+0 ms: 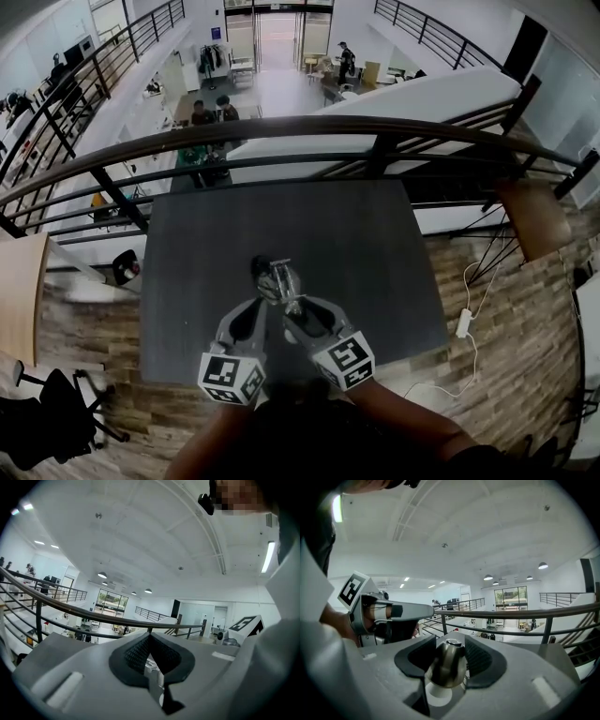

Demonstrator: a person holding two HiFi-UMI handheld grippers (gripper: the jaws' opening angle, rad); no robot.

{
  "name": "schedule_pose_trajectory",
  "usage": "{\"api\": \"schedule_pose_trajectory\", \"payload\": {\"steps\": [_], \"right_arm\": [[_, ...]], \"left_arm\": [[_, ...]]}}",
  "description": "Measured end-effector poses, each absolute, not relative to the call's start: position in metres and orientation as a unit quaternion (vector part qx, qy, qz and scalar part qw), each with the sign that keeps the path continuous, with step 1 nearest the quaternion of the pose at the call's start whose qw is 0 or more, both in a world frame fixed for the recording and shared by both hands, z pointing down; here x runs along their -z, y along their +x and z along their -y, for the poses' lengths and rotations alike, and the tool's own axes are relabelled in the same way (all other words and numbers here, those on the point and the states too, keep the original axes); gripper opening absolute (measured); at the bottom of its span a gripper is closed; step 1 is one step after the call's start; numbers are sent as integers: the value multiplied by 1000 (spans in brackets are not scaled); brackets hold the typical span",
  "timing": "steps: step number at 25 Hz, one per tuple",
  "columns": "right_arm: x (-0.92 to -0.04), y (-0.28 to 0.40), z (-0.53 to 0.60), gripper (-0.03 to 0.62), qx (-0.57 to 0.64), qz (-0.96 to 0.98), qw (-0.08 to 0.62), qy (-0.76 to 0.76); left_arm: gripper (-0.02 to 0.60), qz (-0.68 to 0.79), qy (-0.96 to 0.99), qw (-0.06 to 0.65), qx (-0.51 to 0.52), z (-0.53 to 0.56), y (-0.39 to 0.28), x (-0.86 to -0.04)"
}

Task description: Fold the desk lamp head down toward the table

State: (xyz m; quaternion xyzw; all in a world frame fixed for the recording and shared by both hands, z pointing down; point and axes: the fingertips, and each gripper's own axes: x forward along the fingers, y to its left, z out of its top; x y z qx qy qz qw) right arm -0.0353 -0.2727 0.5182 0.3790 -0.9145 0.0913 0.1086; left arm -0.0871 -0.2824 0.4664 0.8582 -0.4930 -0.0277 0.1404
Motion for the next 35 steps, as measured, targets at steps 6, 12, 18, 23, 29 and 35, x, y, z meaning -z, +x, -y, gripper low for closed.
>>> {"api": "schedule_pose_trajectory", "payload": {"steps": [6,12,18,23,29,35], "right_arm": [[-539,-34,260,193,-102,913,128,372],[-567,-37,245,193,-120,915,148,356],[-605,-38,236,195,-131,911,177,347],[-635,-40,235,196,-136,910,193,341],[-657,-43,238,199,-156,907,203,334],[-682,-42,237,203,-166,903,225,327]], "left_arm": [[1,489,859,149,23,280,-82,-480],[0,485,860,154,26,275,-79,-491],[0,491,856,159,15,277,-77,-512],[1,496,855,155,7,284,-76,-533],[1,500,853,148,2,286,-78,-555],[0,511,847,145,-4,283,-81,-577]]}}
